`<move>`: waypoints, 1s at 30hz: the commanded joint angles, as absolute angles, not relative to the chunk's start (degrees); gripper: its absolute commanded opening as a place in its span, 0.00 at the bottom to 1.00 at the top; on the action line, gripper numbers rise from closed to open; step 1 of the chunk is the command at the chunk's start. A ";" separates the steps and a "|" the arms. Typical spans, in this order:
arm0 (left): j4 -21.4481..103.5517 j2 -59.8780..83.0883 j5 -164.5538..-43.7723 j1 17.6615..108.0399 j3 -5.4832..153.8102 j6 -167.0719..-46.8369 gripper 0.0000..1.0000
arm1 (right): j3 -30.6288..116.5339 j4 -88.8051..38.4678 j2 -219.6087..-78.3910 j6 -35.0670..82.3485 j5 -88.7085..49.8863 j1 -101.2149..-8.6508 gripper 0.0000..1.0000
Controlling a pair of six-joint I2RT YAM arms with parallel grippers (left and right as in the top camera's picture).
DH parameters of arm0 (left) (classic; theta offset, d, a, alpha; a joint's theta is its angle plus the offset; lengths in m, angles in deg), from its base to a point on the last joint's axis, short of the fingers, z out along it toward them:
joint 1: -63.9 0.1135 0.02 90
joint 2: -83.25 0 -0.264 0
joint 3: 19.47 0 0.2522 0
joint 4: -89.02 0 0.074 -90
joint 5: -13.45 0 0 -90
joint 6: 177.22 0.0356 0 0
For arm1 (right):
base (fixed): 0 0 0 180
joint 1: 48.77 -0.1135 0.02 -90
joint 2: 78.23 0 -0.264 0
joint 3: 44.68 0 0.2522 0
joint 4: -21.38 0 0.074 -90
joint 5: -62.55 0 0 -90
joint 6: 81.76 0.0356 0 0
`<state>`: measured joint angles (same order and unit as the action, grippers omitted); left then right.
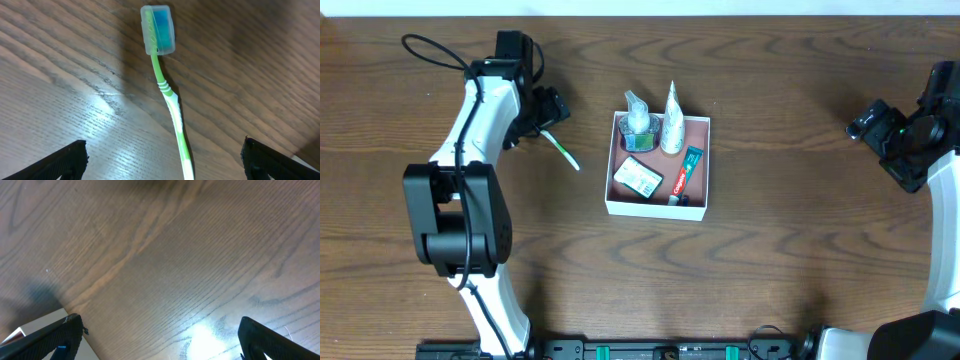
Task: Pack container
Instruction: 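Move the left gripper back left and grasp the green toothbrush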
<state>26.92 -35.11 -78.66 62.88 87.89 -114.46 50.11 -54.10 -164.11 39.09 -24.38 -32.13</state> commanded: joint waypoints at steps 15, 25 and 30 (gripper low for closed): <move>25.41 -41.89 -77.54 62.80 88.55 -115.42 0.98 | 50.64 -54.12 -164.49 39.68 -24.19 -31.91 0.99; 19.82 -41.98 -77.04 62.86 88.55 -114.62 0.99 | 50.64 -54.12 -164.49 39.71 -24.19 -31.91 0.99; 18.05 -41.98 -76.91 62.86 88.55 -111.40 0.96 | 50.64 -54.12 -164.49 39.68 -24.19 -31.91 0.99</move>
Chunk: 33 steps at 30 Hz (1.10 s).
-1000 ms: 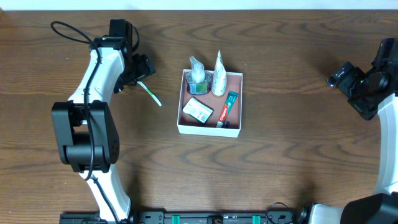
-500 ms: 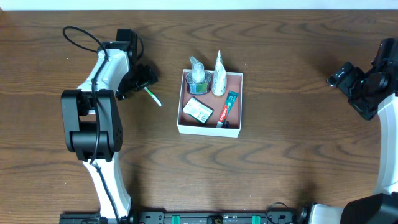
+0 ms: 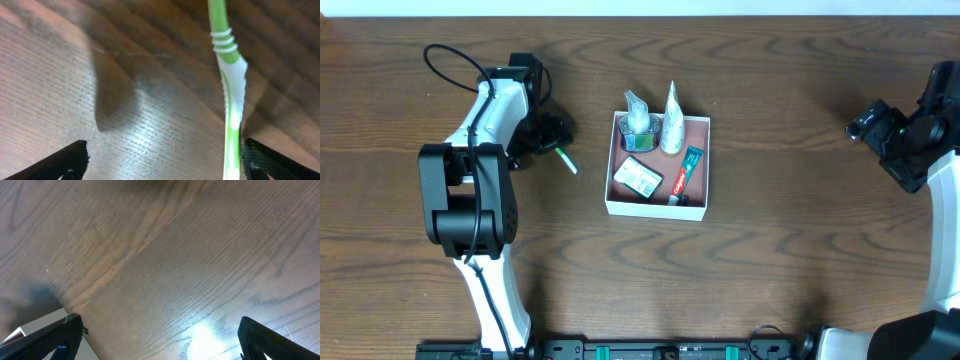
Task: Pack container
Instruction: 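Move the left gripper back left and grasp the green toothbrush, then lift the toothbrush and carry it right to the box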
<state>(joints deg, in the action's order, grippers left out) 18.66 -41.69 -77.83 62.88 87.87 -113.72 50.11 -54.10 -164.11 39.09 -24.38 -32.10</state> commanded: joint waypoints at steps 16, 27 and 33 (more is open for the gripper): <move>22.59 -42.02 -77.06 62.62 87.08 -111.75 0.69 | 50.64 -54.12 -164.49 39.68 -24.19 -31.91 0.99; 21.96 -42.02 -77.41 61.64 86.43 -114.57 0.35 | 50.64 -54.12 -164.49 39.68 -24.19 -31.91 0.99; 21.92 -42.02 -77.39 60.81 86.32 -114.70 0.35 | 50.64 -54.12 -164.49 39.71 -24.21 -31.91 0.99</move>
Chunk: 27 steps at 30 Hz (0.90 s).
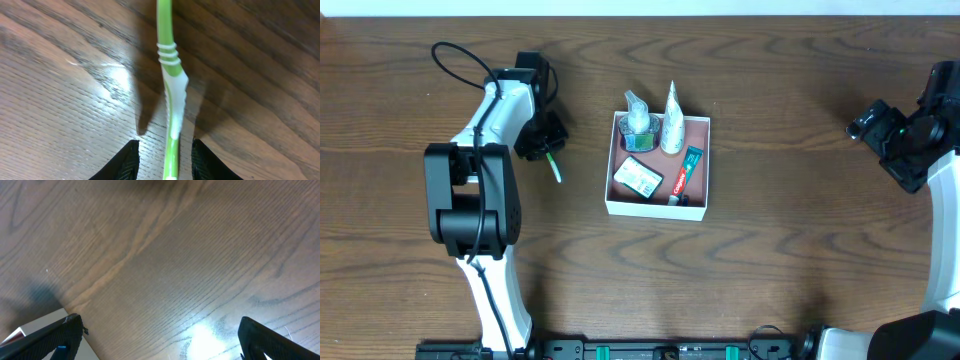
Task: Pack container
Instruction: 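Lift the toothbrush and carry it right to the box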
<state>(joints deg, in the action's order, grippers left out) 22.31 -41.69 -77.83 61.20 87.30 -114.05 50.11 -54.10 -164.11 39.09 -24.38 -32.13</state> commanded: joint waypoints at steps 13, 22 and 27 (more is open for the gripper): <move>24.01 -42.02 -77.34 60.22 82.45 -116.28 0.19 | 50.64 -54.12 -164.49 39.68 -24.19 -31.91 0.99; 24.56 -42.02 -77.34 60.30 82.80 -115.97 0.06 | 50.64 -54.12 -164.49 39.68 -24.19 -31.91 0.99; 21.17 -41.26 -77.34 60.33 85.51 -113.39 0.06 | 50.64 -54.12 -164.49 39.68 -24.19 -31.91 0.99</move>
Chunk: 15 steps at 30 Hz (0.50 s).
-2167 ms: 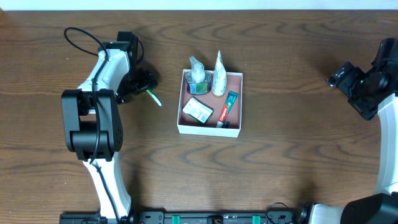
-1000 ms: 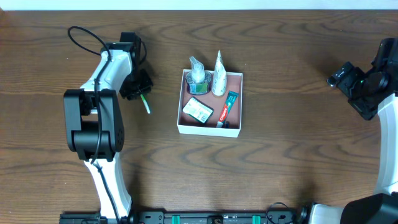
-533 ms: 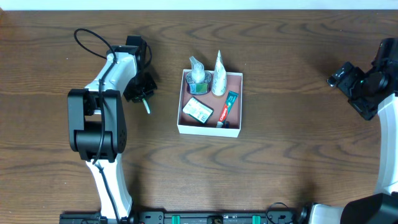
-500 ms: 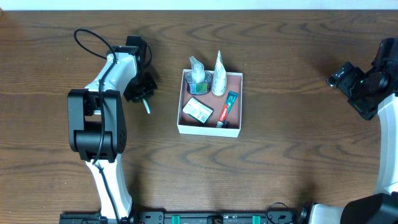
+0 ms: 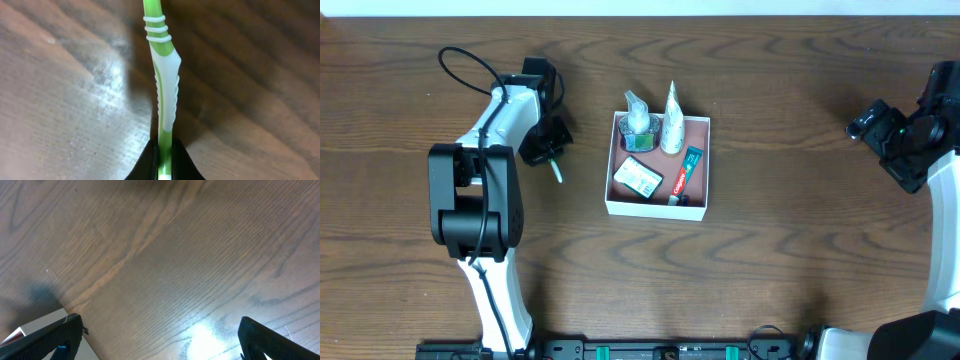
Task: Pack container
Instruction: 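Lift the toothbrush and carry it right to the box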
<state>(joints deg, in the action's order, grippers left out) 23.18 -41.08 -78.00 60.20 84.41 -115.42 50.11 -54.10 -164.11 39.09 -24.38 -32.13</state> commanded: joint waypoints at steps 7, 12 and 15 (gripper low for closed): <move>15.34 -35.11 -77.65 60.28 90.64 -109.24 0.06 | 50.64 -54.12 -164.49 39.71 -24.19 -31.91 0.99; 14.46 -26.55 -86.04 60.20 92.22 -103.23 0.06 | 50.64 -54.12 -164.49 39.68 -24.19 -31.91 0.99; 14.42 -20.64 -89.37 59.54 92.20 -102.24 0.06 | 50.64 -54.12 -164.49 39.71 -24.19 -31.91 0.99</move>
